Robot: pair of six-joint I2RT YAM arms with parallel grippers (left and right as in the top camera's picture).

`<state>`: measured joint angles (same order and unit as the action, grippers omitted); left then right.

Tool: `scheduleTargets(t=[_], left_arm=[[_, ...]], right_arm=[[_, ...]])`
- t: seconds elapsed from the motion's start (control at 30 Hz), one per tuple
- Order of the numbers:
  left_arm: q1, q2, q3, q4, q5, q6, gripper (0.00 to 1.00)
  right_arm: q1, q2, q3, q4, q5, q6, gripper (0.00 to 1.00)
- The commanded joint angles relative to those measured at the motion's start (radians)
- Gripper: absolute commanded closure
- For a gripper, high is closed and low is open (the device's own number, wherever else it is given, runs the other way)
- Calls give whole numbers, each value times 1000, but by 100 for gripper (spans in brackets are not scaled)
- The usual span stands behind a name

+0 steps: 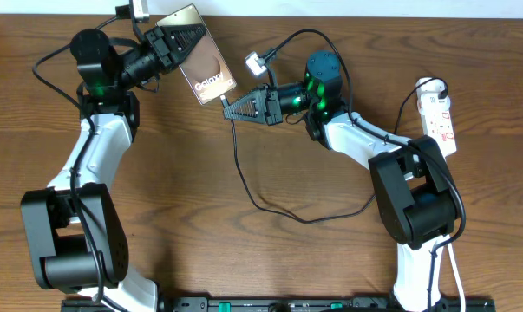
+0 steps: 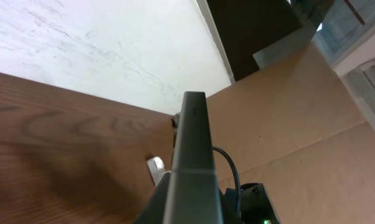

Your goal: Plug charger to phone and switch on socket

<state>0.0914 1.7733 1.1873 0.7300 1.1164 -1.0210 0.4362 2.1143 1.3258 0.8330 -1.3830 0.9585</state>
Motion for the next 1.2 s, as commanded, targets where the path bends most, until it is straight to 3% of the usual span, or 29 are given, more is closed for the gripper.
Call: scheduleTargets(t=[0.0,0.77,1.17], left_arm=[[1,5,13,13,28,18,92],[-29,6,13,13,17,43,92],[51,6,13,13,-7,-7,93]], right_arm=[[-3,3,6,6,4,6,99],[-3,3,6,61,-6,51,99],[-3,3,6,61,-14,47,99]])
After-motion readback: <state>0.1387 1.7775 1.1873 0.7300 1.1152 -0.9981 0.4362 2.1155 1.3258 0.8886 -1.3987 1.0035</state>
